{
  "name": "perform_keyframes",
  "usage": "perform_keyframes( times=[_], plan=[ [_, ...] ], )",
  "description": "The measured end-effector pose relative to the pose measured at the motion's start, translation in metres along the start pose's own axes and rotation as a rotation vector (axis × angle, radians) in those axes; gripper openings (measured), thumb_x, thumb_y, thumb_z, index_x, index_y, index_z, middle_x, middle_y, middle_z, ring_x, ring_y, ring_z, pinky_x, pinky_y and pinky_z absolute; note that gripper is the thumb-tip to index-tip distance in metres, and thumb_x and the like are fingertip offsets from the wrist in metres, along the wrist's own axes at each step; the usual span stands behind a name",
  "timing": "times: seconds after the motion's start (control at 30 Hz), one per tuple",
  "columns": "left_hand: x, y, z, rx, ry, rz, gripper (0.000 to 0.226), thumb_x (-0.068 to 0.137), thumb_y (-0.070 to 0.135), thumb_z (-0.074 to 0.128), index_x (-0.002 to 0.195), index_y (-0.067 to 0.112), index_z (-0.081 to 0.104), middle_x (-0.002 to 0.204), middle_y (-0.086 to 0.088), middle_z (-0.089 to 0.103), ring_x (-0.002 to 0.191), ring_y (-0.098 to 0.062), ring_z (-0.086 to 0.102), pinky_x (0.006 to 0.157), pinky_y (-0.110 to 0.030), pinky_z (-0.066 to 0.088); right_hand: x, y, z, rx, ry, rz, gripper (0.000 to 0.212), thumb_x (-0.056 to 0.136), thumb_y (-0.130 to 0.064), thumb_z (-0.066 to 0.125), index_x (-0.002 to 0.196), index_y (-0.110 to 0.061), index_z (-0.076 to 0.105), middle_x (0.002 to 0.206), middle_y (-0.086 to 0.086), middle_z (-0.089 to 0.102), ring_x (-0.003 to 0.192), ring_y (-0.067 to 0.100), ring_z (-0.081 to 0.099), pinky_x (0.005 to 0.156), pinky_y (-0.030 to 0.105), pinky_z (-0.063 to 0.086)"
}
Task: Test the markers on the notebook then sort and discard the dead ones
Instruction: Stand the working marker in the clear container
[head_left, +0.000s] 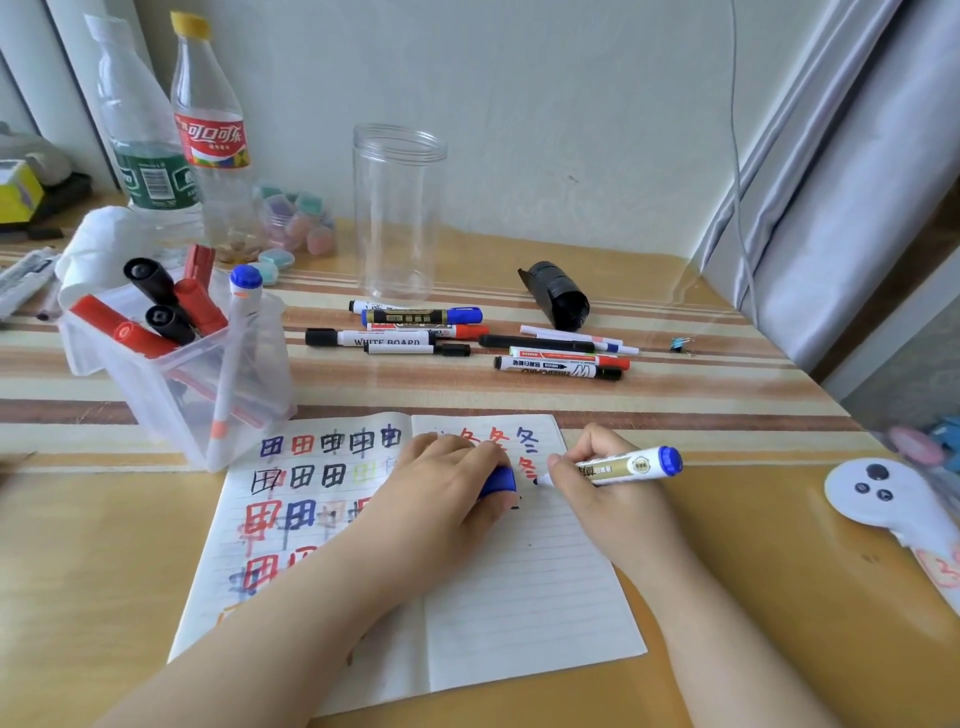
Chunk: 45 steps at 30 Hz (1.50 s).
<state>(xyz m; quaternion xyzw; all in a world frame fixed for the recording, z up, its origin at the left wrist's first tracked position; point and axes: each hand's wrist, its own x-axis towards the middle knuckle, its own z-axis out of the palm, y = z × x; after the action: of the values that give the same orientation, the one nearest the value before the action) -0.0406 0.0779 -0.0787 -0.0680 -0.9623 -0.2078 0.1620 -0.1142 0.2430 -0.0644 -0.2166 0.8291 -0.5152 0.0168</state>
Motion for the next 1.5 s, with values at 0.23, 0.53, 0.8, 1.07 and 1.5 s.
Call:
perform_keyframes(
  times=[0.23,0.53,0.8,1.07,1.5],
  plan=[
    [-0.0015,0.0001,0.0002,-0.004,0.009,0.005,0.046,0.083,0.048,0.025,0.098,0.017,0.056,0.087,0.003,0.064,0.088,-0.018,0.051,0.087,-0.028,0.032,-0.0011,-0.0003,-0.001,-0.022,0.006,0.015,0.035,0.084,-0.011,0.062,0.057,-0.016,0.038,0.043,-0.011,0.038,0.04,0.004,0.033,0.04,0.012,0.023],
    [-0.0013,-0.0008,0.0018,0.004,0.027,0.005,0.039,0.083,0.044,0.032,0.094,0.016,0.057,0.082,0.004,0.064,0.083,-0.017,0.053,0.084,-0.029,0.035,-0.0019,-0.0002,-0.0017,-0.034,-0.009,0.016,0.035,0.082,-0.005,0.061,0.058,-0.013,0.038,0.043,-0.011,0.037,0.041,0.005,0.032,0.04,0.013,0.024],
    [-0.0011,0.0001,-0.0002,-0.004,0.011,-0.003,0.043,0.083,0.045,0.029,0.096,0.015,0.057,0.085,0.004,0.064,0.086,-0.018,0.051,0.085,-0.029,0.034,-0.0024,-0.0026,-0.0013,-0.038,-0.012,0.018,0.034,0.081,-0.007,0.062,0.058,-0.012,0.038,0.042,-0.011,0.036,0.039,0.005,0.031,0.039,0.014,0.023],
    [-0.0009,0.0003,-0.0007,-0.021,-0.021,-0.019,0.051,0.08,0.05,0.022,0.102,0.018,0.055,0.092,0.003,0.063,0.092,-0.017,0.048,0.085,-0.023,0.025,-0.0034,0.0003,-0.0046,0.001,0.018,0.046,0.035,0.082,-0.003,0.058,0.057,-0.014,0.036,0.042,-0.011,0.033,0.039,0.006,0.029,0.039,0.015,0.023],
    [-0.0014,-0.0003,0.0002,-0.052,-0.007,-0.008,0.05,0.081,0.049,0.025,0.104,0.017,0.056,0.095,0.002,0.063,0.096,-0.018,0.049,0.088,-0.023,0.026,-0.0059,-0.0052,-0.0061,0.011,-0.003,0.063,0.035,0.08,0.004,0.056,0.057,-0.01,0.033,0.039,-0.011,0.035,0.036,0.004,0.03,0.037,0.012,0.022]
  ],
)
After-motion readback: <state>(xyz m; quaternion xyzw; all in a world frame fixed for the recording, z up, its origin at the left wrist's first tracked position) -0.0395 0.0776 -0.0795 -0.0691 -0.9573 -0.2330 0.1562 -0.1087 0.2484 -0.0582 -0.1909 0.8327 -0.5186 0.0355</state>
